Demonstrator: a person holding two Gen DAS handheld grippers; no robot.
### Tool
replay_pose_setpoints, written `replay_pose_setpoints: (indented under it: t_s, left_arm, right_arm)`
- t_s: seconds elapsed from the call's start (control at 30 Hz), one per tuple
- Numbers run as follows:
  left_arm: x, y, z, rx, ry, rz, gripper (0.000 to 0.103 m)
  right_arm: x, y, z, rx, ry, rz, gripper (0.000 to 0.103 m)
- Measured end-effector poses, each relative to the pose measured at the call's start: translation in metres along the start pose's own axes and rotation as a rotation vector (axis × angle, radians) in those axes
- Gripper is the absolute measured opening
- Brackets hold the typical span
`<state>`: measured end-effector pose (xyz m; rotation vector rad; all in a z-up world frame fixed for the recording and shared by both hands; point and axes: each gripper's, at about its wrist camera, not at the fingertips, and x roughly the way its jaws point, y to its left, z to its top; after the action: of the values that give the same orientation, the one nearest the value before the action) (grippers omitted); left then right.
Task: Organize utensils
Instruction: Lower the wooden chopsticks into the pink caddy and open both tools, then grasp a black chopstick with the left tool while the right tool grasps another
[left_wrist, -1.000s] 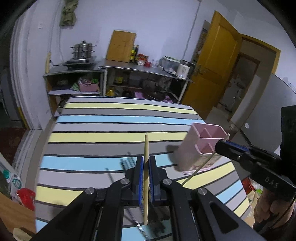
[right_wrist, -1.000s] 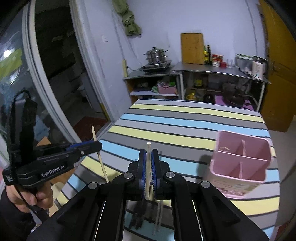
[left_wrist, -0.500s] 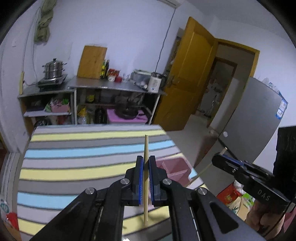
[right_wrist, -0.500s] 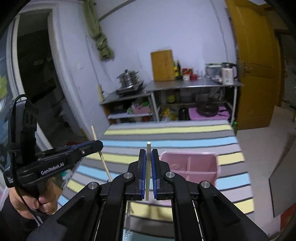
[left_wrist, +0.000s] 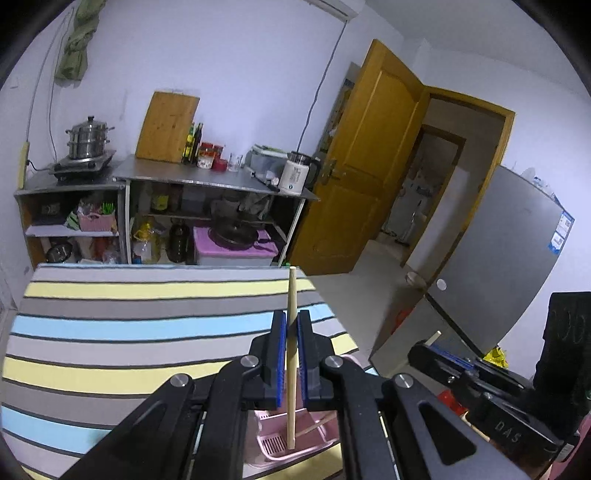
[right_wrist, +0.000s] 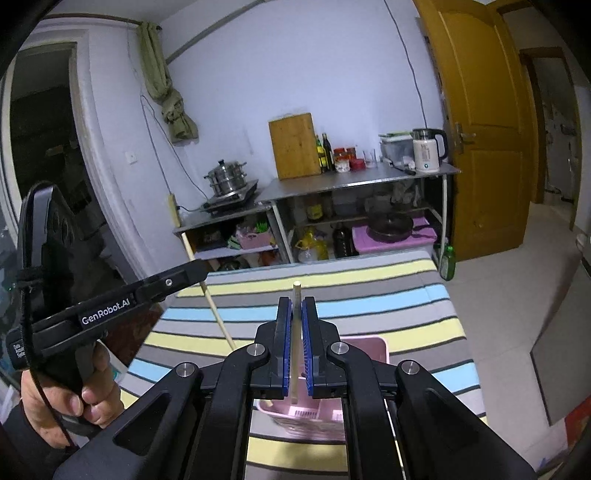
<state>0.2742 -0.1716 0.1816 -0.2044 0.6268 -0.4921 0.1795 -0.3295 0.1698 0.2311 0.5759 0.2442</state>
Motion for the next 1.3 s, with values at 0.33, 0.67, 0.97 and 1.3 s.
replay_pose_setpoints:
  t_s: [0.33,0.67,0.97,1.3]
  left_arm:
    - [0.038,0.025,-0.04,-0.021,0.076,0.004,0.006]
    - [0.0,0.021,-0.042,0.002,0.034,-0.006,0.02]
    - [-0.075,0.034,-0.085,0.016,-0.037,0.034,0.021]
    - [-0.11,0.106,-0.213,-0.121,0.106,0.186,0.021]
  right_arm:
    - [0.045,-0.019,-0.034,0.047,0.111,0.006,0.006]
    - [0.015,-0.007,-0.036,-0.005,0.037,-0.051,0.022]
    - [-0.023,0.027,-0.066,-0.008,0.014,-0.002,0.024]
    - [0.0,0.08,-0.156,-0.12,0.18,0.044,0.024]
